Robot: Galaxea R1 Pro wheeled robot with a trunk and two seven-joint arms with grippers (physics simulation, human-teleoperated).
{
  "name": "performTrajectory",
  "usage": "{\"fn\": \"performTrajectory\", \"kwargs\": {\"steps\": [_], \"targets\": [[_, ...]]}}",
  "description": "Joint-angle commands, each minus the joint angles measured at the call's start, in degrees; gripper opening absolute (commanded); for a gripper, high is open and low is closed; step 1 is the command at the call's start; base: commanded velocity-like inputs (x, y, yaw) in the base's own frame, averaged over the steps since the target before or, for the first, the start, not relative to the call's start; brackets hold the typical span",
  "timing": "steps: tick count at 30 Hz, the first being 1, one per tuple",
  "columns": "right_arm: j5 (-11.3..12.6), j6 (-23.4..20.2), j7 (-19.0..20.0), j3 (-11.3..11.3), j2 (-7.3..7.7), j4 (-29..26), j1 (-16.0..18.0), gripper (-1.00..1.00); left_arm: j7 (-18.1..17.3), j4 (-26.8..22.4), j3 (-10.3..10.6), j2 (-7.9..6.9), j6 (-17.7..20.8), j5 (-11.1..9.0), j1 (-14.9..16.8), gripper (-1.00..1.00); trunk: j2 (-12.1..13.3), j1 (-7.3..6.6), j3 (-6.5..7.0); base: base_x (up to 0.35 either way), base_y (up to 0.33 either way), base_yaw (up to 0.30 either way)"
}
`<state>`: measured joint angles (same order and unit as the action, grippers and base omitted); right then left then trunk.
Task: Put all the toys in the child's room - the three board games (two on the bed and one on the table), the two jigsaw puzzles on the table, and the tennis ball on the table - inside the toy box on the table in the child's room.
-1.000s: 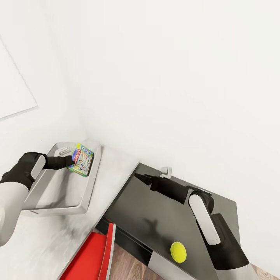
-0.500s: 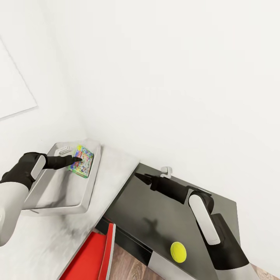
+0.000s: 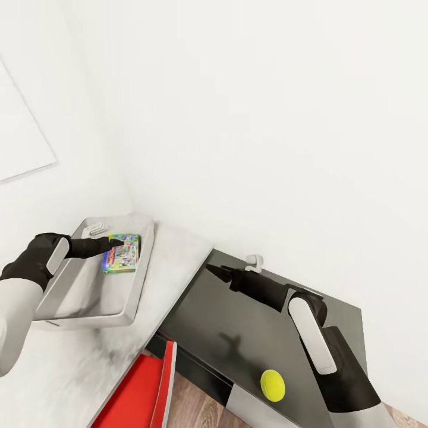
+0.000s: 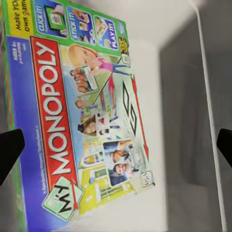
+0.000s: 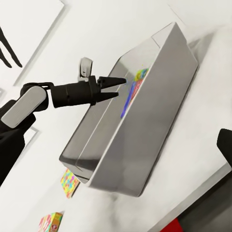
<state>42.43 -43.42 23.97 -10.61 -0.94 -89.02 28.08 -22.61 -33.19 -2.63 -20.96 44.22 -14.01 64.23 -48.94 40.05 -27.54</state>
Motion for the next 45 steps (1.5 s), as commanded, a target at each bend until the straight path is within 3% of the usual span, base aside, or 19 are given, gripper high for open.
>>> {"fn": "performTrajectory", "kwargs": {"steps": [1,5,11,16,22,25,31,33,36,40,42,45], "targets": [[0.04,-0.3,0.1,0.06,-0.03,-0.01,0.04,1.0,-0.17,-0.03,-0.26,-0.24,0.37,0.29,0.03,1.0,-0.05,0.01,-0.06,0.0,0.0,0.0],[0.02,-0.28,0.08,0.06,-0.03,-0.01,0.04,1.0,-0.18,-0.14,-0.51,-2.05,0.34,1.77,0.02,1.0,-0.05,0.01,-0.06,0.0,0.0,0.0],[0.02,-0.26,0.03,0.06,-0.03,-0.01,0.04,1.0,-0.92,-0.61,-1.07,-6.63,0.45,1.87,0.04,1.0,-0.05,0.01,-0.06,0.0,0.0,0.0],[0.02,-0.26,0.02,0.06,-0.03,-0.01,0.04,1.0,-5.7,-0.69,-1.47,-9.6,0.82,1.65,0.04,1.0,-0.05,0.01,-0.06,0.0,0.0,0.0],[0.03,-0.26,0.02,0.06,-0.03,-0.01,0.04,1.0,-20.42,-0.67,-1.66,-13.07,2.46,1.85,0.06,1.0,-0.05,0.01,0.25,0.0,0.0,0.0],[0.06,-0.26,0.02,0.06,-0.03,-0.01,0.04,1.0,-23.96,-0.69,-1.67,-14.25,3.57,1.86,0.07,1.0,-0.05,0.01,0.49,0.0,0.0,0.0],[0.09,-0.26,0.02,0.06,-0.03,-0.01,0.04,1.0,-34.55,-0.65,-1.66,-18.64,5.2,1.68,0.04,1.0,-0.05,0.01,1.01,0.0,0.0,0.0],[0.09,-0.26,0.07,0.06,-0.03,-0.01,0.04,1.0,-40.23,-0.65,-1.56,-20.54,5.6,1.83,0.04,1.0,-0.05,0.01,1.19,0.0,0.0,0.0],[0.09,-0.26,0.13,0.06,-0.03,-0.01,0.04,1.0,-45.1,-0.63,-1.48,-22.62,5.73,1.95,0.03,1.0,-0.05,0.01,1.46,0.0,0.0,0.0],[0.1,-0.26,0.18,0.06,-0.03,-0.01,0.04,1.0,-51.72,0.09,-1.39,-27.17,5.47,1.82,-0.27,1.0,-0.05,0.01,1.82,0.0,0.0,0.0],[0.11,-0.26,0.24,0.06,-0.03,-0.01,0.04,1.0,-56.25,2.24,-1.31,-29.82,5.03,1.85,-0.49,1.0,-0.05,0.01,1.99,0.0,0.0,0.0],[0.11,-0.24,0.31,0.08,0.01,-0.01,0.03,1.0,-61.51,7.78,-1.31,-32.2,2.95,2.06,-0.71,1.0,-0.05,0.01,2.26,0.0,0.0,0.0]]}}
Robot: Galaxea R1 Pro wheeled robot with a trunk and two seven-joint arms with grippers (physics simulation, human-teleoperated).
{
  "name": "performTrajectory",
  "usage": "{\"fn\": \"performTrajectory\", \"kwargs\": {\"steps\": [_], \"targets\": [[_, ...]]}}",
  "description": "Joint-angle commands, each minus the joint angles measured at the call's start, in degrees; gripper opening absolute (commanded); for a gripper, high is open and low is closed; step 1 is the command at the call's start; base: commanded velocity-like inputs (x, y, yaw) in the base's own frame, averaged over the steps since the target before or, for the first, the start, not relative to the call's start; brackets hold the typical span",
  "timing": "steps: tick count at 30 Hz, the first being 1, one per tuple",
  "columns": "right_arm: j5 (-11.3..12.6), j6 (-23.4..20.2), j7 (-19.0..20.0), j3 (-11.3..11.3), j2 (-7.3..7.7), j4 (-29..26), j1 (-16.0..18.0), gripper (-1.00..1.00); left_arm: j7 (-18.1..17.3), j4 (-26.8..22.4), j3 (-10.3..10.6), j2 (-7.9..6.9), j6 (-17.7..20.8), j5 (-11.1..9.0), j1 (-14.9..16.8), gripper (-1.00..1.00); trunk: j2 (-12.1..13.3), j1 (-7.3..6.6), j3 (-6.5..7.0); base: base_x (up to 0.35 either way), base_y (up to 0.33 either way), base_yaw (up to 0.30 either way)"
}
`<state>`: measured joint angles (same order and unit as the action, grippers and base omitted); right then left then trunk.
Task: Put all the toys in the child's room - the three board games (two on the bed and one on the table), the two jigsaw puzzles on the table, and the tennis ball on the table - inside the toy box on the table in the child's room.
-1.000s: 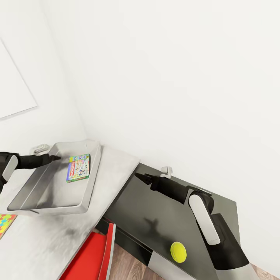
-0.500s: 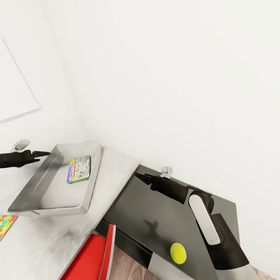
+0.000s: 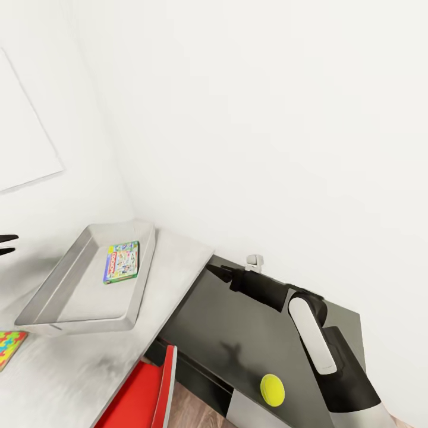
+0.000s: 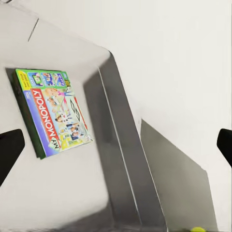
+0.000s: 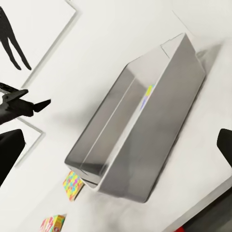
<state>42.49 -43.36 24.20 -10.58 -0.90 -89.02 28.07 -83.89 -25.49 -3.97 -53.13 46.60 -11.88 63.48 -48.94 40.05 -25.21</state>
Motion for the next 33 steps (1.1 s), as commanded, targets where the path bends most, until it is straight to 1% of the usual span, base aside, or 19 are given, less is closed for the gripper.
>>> {"fn": "performTrajectory", "kwargs": {"steps": [1,2,3,4,6,8,9,11,12,14,16,17,18,19,20,22,24,28,33], "targets": [[0.07,-0.21,0.11,0.05,-0.01,-0.01,0.02,1.0,-3.09,3.84,0.04,-1.31,-1.6,0.01,-0.01,1.0,-0.04,0.01,0.03,0.0,0.0,0.0],[0.08,-0.12,0.12,0.05,0.0,-0.01,0.01,1.0,-4.33,5.77,0.03,-1.93,-2.97,-0.01,-0.03,1.0,-0.04,0.01,0.12,0.0,0.0,0.0],[0.1,0.09,0.13,0.04,-0.01,-0.01,-0.01,1.0,-6.1,9.63,0.02,-3.16,-6.05,-0.06,-0.06,1.0,-0.04,0.01,0.21,0.0,0.0,0.0],[0.11,0.2,0.13,0.04,0.0,-0.01,-0.01,1.0,-6.11,11.51,0.04,-3.75,-7.64,-0.08,-0.07,1.0,-0.04,0.01,0.3,0.0,0.0,0.0],[0.12,0.52,0.19,0.04,0.01,-0.01,-0.02,1.0,-6.11,19.3,0.12,-5.65,-13.6,-0.11,-0.09,1.0,-0.04,0.01,0.48,0.0,0.0,0.0],[0.13,0.6,0.2,0.04,0.0,-0.01,-0.03,1.0,-6.11,22.4,0.16,-6.16,-16.08,-0.1,-0.1,1.0,-0.04,0.01,0.65,0.0,0.0,0.0],[0.15,0.68,0.22,0.04,0.01,-0.01,-0.03,1.0,-6.11,24.27,0.22,-6.47,-18.05,-0.04,-0.13,1.0,-0.04,0.01,0.74,0.0,0.0,0.0],[0.18,0.77,0.23,0.04,-0.03,-0.01,-0.03,1.0,-6.11,26.28,0.32,-6.72,-20.32,0.53,-0.23,1.0,-0.04,0.01,0.92,0.0,0.0,0.0],[0.19,0.78,0.23,0.04,-0.03,-0.01,-0.03,1.0,-6.11,26.56,0.35,-6.71,-20.63,0.83,-0.31,1.0,-0.04,0.01,1.01,0.0,0.0,0.0],[0.21,0.83,0.23,0.04,-0.05,-0.01,-0.06,1.0,-6.11,27.11,0.4,-6.43,-21.25,2.19,-0.76,1.0,-0.04,0.01,1.19,0.0,0.0,0.0],[0.19,1.13,0.24,0.04,-0.06,-0.01,-0.84,1.0,-6.11,27.46,0.43,-5.43,-21.64,4.43,-1.3,1.0,-0.04,0.01,1.37,-0.002,0.0,0.0],[0.2,1.31,0.24,0.04,-0.06,-0.01,-1.06,1.0,-6.11,27.5,0.43,-5.11,-21.69,4.88,-1.41,1.0,-0.04,0.01,1.47,-0.014,0.0,0.0],[0.19,1.73,0.24,0.04,-0.06,-0.01,-1.42,1.0,-6.11,27.57,0.44,-4.4,-21.78,5.57,-1.58,1.0,-0.04,0.01,1.56,-0.037,0.0,0.0],[0.18,1.93,0.24,0.04,-0.06,-0.01,-1.55,1.0,-6.11,27.58,0.44,-4.04,-21.84,5.81,-1.65,1.0,-0.04,0.01,1.65,-0.04,0.0,0.0],[0.16,2.31,0.24,0.04,-0.06,-0.01,-1.75,1.0,-6.11,27.59,0.44,-3.26,-21.91,6.16,-1.76,1.0,-0.04,0.01,1.74,-0.03,0.0,0.0],[0.16,2.73,0.22,0.04,-0.08,-0.05,-1.98,1.0,-6.11,27.55,0.45,-2.3,-21.93,6.46,-1.86,1.0,-0.04,0.01,1.92,-0.019,0.0,0.0],[0.15,3.02,0.2,-0.01,-0.17,-0.06,-2.13,1.0,-6.11,27.48,0.45,-1.69,-21.77,6.59,-1.91,1.0,-0.04,0.01,2.1,-0.008,0.0,0.0],[0.12,3.2,0.17,-0.04,-0.23,-0.05,-2.19,1.0,-6.11,27.39,0.45,-1.36,-21.76,6.6,-1.94,1.0,-0.04,0.01,2.47,-0.003,0.0,0.0],[0.06,3.32,0.15,-0.07,-0.24,-0.06,-2.22,1.0,-6.11,27.35,0.45,-1.35,-21.9,6.61,-1.95,1.0,-0.04,0.01,2.93,0.0,0.0,0.0]]}}
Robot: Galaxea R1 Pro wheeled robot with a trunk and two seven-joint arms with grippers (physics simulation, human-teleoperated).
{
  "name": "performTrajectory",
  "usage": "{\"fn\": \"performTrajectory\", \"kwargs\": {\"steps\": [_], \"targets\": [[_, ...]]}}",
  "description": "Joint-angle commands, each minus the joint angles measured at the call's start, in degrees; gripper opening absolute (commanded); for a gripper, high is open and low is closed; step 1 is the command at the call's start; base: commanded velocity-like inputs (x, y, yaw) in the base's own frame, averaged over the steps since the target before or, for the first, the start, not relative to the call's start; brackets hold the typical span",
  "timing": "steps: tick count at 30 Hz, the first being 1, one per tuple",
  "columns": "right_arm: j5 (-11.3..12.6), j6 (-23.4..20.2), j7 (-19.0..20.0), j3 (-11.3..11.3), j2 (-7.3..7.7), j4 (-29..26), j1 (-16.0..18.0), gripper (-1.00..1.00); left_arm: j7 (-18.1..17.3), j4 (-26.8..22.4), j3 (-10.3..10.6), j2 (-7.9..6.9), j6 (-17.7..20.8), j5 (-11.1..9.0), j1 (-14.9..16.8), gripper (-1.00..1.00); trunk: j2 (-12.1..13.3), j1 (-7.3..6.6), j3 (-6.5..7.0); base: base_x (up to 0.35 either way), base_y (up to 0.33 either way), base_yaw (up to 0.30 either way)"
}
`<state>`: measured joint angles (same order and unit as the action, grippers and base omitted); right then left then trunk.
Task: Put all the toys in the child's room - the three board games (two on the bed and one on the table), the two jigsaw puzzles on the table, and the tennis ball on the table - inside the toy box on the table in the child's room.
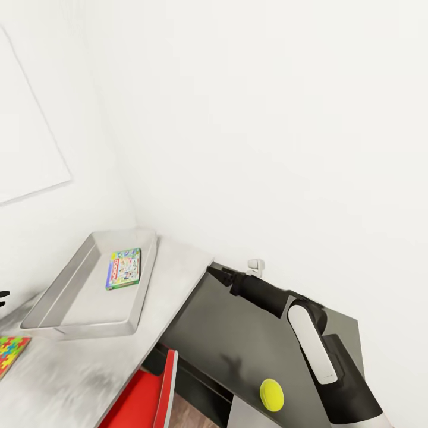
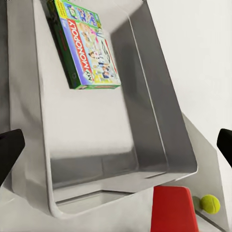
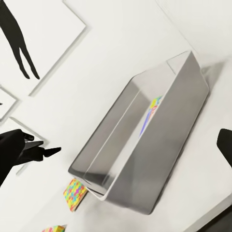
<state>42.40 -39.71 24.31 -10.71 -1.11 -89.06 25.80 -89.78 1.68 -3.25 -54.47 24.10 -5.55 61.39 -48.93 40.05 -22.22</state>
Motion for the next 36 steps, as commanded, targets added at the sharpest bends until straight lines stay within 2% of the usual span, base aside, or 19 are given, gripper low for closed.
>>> {"fn": "performTrajectory", "kwargs": {"steps": [1,23,31,34,36], "targets": [[0.15,-0.31,0.03,0.04,-0.03,-0.04,0.03,1.0,-0.22,0.17,-0.27,0.01,0.6,0.28,0.13,1.0,-0.05,0.01,0.02,0.0,0.0,0.0],[0.14,-0.28,0.06,-0.01,-0.03,-0.06,-0.05,1.0,-0.22,0.17,-0.27,0.33,0.51,0.34,0.13,1.0,-0.05,0.01,2.06,0.0,0.0,0.0],[0.14,-0.36,0.03,-0.19,-0.09,-0.1,-0.05,1.0,-0.22,0.17,-0.27,0.4,0.54,0.35,0.13,1.0,-0.05,0.01,2.21,0.0,0.0,0.0],[0.14,-0.37,0.03,-0.19,-0.11,-0.14,-0.05,1.0,-0.22,0.15,-0.27,1.07,0.58,0.36,0.13,1.0,-0.05,0.01,2.21,0.0,0.0,0.0],[0.14,-0.37,0.03,-0.16,-0.11,-0.14,-0.05,1.0,-0.22,-0.01,-0.28,2.82,0.66,0.41,0.13,1.0,-0.05,0.01,2.21,0.0,0.0,0.0]]}}
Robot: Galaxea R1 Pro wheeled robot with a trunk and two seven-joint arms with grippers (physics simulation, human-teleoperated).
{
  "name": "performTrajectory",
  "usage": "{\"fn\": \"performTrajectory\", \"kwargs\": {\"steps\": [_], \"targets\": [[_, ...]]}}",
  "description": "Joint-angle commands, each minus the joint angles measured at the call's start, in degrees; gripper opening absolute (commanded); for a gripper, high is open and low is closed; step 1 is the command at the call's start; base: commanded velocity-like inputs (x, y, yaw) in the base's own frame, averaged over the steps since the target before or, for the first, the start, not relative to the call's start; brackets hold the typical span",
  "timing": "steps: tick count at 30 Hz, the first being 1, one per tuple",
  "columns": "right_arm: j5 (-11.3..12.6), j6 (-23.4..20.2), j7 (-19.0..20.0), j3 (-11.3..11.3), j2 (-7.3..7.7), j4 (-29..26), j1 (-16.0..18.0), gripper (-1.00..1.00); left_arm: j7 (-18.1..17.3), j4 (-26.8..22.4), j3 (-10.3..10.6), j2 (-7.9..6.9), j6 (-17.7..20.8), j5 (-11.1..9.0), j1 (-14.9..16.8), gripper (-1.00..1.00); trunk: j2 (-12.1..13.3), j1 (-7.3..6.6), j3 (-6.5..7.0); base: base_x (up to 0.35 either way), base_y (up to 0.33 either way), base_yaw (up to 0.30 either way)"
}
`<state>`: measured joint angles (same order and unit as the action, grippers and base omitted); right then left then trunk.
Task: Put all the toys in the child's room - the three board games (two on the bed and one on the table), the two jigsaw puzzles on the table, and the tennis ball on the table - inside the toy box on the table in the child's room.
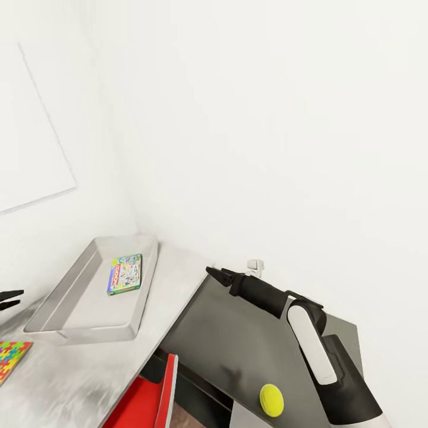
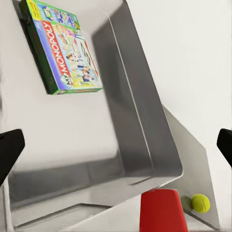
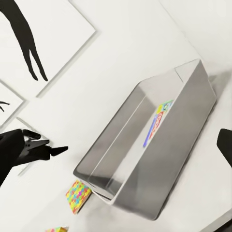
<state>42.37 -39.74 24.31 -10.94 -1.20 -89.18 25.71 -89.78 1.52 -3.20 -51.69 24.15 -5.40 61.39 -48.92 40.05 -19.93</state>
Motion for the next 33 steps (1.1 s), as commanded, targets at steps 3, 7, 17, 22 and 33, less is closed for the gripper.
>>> {"fn": "performTrajectory", "kwargs": {"steps": [3,7,17,22,33], "targets": [[0.17,-0.32,0.04,0.06,-0.14,-0.03,0.05,1.0,-0.22,-0.19,-0.57,2.95,1.22,0.19,0.27,1.0,-0.07,0.01,-0.07,0.0,0.0,0.0],[0.15,-0.27,-0.01,-0.11,-0.44,-0.03,0.05,1.0,4.16,-3.85,-0.91,7.36,5.61,-0.01,0.81,1.0,-0.07,0.01,-0.05,0.0,0.0,0.0],[0.14,2.1,-0.04,-2.05,0.01,-0.03,0.05,1.0,11.64,-15.99,-0.98,15.02,16.3,-0.05,0.91,1.0,-0.07,0.01,0.69,0.0,0.0,0.0],[0.16,2.74,-0.05,-2.29,0.1,-0.03,0.05,1.0,11.68,-15.98,-0.94,15.26,16.4,-0.1,0.44,1.0,-0.07,0.01,1.16,0.0,0.0,0.0],[0.16,2.99,-0.05,-2.52,0.14,0.05,0.05,1.0,9.15,-9.21,-1.09,14.78,9.54,-0.22,-0.62,1.0,-0.07,0.01,2.19,0.0,0.0,0.0]]}}
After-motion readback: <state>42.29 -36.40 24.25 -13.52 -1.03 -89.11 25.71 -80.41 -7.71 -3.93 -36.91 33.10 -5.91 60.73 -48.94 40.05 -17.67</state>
